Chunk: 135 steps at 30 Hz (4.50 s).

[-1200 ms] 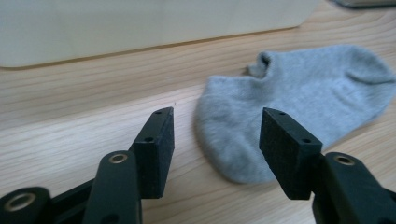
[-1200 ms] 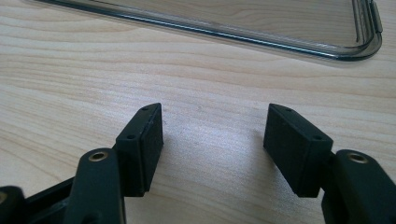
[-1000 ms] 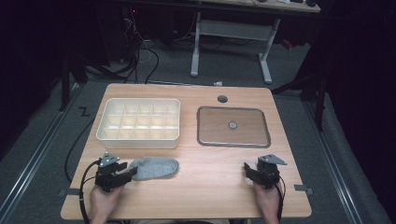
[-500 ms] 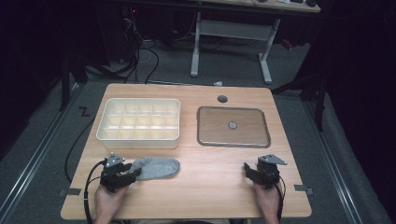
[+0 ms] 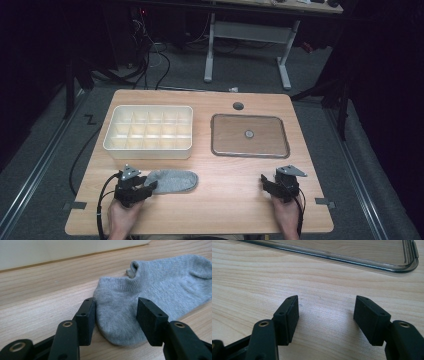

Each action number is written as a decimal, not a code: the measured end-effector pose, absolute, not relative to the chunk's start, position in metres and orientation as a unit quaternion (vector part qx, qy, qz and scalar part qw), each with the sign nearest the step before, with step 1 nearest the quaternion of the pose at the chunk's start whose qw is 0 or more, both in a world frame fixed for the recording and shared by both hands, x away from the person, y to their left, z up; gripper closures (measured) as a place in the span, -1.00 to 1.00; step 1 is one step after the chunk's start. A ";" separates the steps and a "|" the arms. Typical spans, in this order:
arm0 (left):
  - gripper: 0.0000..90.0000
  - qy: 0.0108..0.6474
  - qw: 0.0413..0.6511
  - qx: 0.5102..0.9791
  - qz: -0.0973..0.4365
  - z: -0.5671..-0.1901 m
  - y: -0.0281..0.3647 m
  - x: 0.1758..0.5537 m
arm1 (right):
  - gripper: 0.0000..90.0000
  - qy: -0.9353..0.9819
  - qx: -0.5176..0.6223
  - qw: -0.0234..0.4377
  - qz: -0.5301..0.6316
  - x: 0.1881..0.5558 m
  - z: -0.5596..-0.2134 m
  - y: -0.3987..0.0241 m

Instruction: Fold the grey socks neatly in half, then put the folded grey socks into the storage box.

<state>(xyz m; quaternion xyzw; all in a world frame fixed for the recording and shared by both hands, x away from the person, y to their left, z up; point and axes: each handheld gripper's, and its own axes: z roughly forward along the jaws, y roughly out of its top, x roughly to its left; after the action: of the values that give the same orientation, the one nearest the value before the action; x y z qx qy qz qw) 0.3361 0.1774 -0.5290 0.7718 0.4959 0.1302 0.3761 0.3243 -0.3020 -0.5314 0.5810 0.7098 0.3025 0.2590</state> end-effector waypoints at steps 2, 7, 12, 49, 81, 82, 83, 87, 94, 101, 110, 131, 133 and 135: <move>0.11 0.495 0.376 0.772 0.130 -0.529 0.174 0.336 | -0.17 0.710 0.580 0.259 0.303 0.324 -0.531 -0.302; 0.11 0.492 0.374 0.774 0.133 -0.529 0.167 0.335 | -0.17 0.711 0.580 0.259 0.303 0.324 -0.531 -0.302; 0.11 0.492 0.374 0.774 0.136 -0.529 0.160 0.334 | -0.17 0.711 0.580 0.259 0.303 0.324 -0.531 -0.302; 0.03 0.492 0.375 0.772 0.143 -0.530 0.128 0.333 | -0.19 0.716 0.574 0.258 0.303 0.325 -0.532 -0.300; 0.03 0.481 0.364 0.784 0.148 -0.528 0.093 0.339 | 0.04 0.728 0.568 0.241 0.299 0.322 -0.527 -0.293; 0.03 0.479 0.364 0.785 0.147 -0.528 0.092 0.339 | 0.06 0.730 0.566 0.236 0.301 0.321 -0.526 -0.292; 0.03 0.479 0.365 0.785 0.148 -0.528 0.090 0.340 | 0.09 0.732 0.564 0.233 0.303 0.320 -0.525 -0.289; 0.04 0.476 0.368 0.785 0.146 -0.529 0.086 0.339 | 0.23 0.745 0.542 0.227 0.315 0.311 -0.519 -0.274; 0.04 0.473 0.366 0.789 0.144 -0.528 0.077 0.337 | 0.42 0.769 0.493 0.198 0.355 0.299 -0.506 -0.243; 0.04 0.470 0.363 0.792 0.142 -0.527 0.069 0.336 | 0.50 0.792 0.441 0.169 0.387 0.294 -0.495 -0.206; 0.03 0.465 0.361 0.796 0.139 -0.527 0.062 0.333 | 0.58 0.816 0.401 0.137 0.392 0.308 -0.499 -0.161; -0.01 0.468 0.377 0.792 0.106 -0.524 0.079 0.328 | 0.79 0.840 0.391 0.124 0.356 0.330 -0.518 -0.124; 0.00 0.476 0.383 0.785 0.102 -0.523 0.085 0.328 | 0.80 0.842 0.390 0.124 0.351 0.331 -0.521 -0.124; 0.00 0.481 0.383 0.782 0.099 -0.523 0.089 0.329 | 0.81 0.843 0.388 0.125 0.351 0.330 -0.523 -0.124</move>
<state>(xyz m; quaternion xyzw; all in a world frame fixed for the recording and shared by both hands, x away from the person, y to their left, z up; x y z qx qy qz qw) 0.3289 0.0894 -0.5235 0.7823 0.4809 0.0992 0.3833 0.3300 -0.1239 -0.5234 0.3877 0.8430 0.3512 0.1251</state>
